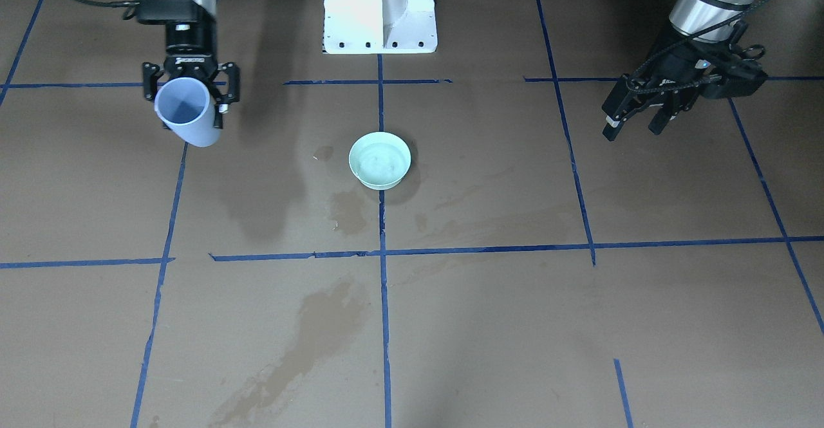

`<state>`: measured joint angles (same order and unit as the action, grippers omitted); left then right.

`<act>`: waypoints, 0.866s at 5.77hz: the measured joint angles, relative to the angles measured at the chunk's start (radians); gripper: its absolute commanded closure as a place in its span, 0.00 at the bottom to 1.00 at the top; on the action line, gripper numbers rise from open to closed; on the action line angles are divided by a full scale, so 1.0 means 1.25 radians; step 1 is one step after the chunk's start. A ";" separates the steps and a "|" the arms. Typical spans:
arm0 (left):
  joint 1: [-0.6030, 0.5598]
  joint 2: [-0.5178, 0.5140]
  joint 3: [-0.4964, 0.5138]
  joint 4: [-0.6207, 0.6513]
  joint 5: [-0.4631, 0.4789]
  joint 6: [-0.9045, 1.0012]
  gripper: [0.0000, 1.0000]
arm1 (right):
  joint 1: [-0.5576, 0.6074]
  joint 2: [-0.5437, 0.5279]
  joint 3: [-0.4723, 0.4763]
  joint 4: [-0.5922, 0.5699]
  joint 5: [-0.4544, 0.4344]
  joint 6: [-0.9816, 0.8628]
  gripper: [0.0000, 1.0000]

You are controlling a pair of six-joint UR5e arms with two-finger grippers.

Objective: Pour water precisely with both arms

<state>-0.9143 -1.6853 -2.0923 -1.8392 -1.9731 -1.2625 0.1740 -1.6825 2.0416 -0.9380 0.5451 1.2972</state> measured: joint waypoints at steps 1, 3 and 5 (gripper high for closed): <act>0.000 0.000 0.000 0.000 0.000 0.000 0.00 | 0.004 -0.058 -0.039 0.118 -0.001 -0.010 1.00; 0.000 0.001 0.000 0.000 0.000 0.000 0.00 | 0.032 -0.139 -0.112 0.261 0.001 -0.012 1.00; 0.001 0.001 0.001 0.000 0.000 0.000 0.00 | 0.110 -0.146 -0.257 0.429 0.062 -0.048 1.00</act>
<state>-0.9129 -1.6843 -2.0909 -1.8392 -1.9735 -1.2625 0.3117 -1.8656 1.7210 -0.4018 0.6225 1.2375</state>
